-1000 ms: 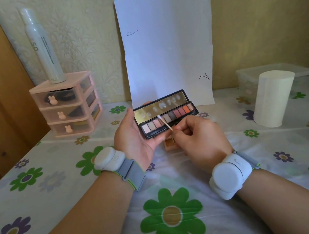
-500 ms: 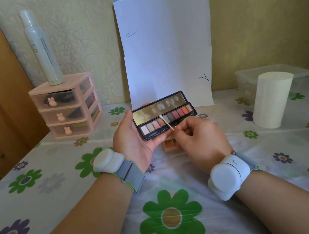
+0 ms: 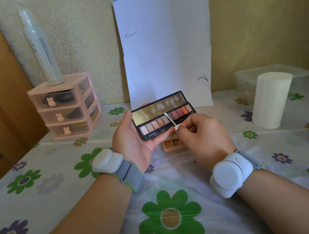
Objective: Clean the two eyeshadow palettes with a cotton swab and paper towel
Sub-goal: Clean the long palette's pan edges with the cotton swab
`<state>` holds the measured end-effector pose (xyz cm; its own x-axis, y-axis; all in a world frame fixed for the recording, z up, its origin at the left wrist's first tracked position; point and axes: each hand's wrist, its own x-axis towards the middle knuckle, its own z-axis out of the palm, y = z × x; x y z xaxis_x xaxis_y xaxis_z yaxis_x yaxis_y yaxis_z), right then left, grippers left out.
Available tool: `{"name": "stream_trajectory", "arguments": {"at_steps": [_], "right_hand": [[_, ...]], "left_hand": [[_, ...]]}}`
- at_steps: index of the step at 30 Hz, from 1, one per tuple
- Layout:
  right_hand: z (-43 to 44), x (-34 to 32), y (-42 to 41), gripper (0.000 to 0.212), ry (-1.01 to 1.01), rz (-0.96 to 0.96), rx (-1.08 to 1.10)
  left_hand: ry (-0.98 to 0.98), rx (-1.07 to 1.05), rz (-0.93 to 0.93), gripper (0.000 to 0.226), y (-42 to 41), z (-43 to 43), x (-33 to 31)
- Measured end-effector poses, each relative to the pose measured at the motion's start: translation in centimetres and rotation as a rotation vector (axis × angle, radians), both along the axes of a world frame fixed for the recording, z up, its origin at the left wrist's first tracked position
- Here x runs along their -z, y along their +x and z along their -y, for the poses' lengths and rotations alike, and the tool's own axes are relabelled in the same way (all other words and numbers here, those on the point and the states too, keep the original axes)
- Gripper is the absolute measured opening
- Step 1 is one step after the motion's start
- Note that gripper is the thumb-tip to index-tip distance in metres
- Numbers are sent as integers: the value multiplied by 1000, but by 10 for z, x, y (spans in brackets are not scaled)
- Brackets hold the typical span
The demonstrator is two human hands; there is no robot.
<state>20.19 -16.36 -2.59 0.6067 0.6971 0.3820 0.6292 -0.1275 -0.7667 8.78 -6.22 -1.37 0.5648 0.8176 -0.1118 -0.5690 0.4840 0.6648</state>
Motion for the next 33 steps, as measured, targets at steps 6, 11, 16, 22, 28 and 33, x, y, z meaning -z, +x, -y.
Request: {"name": "stream_trajectory", "arguments": {"at_steps": [6,11,16,22,28,33], "right_hand": [[-1,1,-2,12,-9,19,-25],[0,1,2,12,0,-16,-13],[0,-1,1,11,-24,6,-2],[2,-3,4,9,-20,-4,23],[1,-2,4,8,-20,-3,35],[1,-3,5,8,-13,0,57]], "left_hand": [[4,-7,-5,54,0,-2,2],[-9,-11,-1,53,0,-1,1],[-35,-18,-6,53,0,1,-2],[-47,-29,-16,53,0,0,-1],[-30,-28,-15,52,0,0,-2],[-29,-27,-15,52,-1,1,-3]]}}
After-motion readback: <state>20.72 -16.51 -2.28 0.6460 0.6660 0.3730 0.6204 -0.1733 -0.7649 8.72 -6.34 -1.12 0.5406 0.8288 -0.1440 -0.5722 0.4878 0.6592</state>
